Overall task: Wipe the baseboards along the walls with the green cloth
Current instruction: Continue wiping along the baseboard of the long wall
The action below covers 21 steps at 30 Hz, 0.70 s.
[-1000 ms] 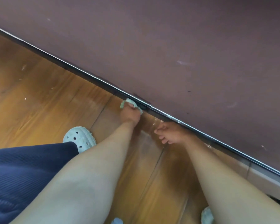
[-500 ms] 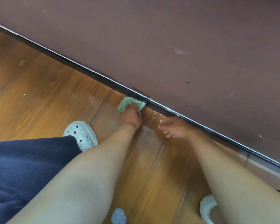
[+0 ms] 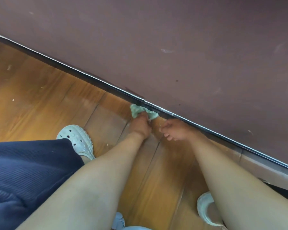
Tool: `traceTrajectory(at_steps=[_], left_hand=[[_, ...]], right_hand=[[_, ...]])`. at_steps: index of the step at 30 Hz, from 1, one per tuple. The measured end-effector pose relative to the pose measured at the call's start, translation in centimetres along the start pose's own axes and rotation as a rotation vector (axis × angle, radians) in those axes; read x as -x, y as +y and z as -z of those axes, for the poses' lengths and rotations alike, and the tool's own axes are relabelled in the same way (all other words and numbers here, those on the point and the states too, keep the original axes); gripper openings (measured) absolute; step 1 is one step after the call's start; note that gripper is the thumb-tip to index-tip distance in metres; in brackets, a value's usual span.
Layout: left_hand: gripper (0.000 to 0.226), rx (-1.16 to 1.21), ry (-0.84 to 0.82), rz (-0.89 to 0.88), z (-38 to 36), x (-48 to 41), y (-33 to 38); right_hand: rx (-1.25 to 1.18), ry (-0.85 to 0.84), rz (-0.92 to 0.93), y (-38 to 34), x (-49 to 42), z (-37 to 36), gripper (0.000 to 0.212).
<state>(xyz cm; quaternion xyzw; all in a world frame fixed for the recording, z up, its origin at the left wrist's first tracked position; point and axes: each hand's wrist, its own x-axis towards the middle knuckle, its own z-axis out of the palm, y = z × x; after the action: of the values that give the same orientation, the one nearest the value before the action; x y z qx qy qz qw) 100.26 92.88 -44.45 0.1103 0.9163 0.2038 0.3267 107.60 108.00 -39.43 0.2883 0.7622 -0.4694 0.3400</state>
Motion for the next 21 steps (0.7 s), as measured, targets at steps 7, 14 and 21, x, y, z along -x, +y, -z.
traceTrajectory(at_steps=[7, 14, 21], left_hand=[[0.023, -0.228, -0.081, -0.194, -0.6, 0.4, 1.0], [0.021, -0.184, -0.17, -0.336, -2.5, 1.5, 2.2], [0.028, -0.301, -0.087, -0.26, -1.1, 0.7, 1.2]], right_hand=[[0.062, -0.004, -0.033, 0.8, 0.5, 0.2, 0.01], [0.121, -0.022, -0.051, 0.2, 0.7, 0.4, 0.007], [0.086, -0.023, -0.045, 0.2, 1.0, 0.3, 0.01]])
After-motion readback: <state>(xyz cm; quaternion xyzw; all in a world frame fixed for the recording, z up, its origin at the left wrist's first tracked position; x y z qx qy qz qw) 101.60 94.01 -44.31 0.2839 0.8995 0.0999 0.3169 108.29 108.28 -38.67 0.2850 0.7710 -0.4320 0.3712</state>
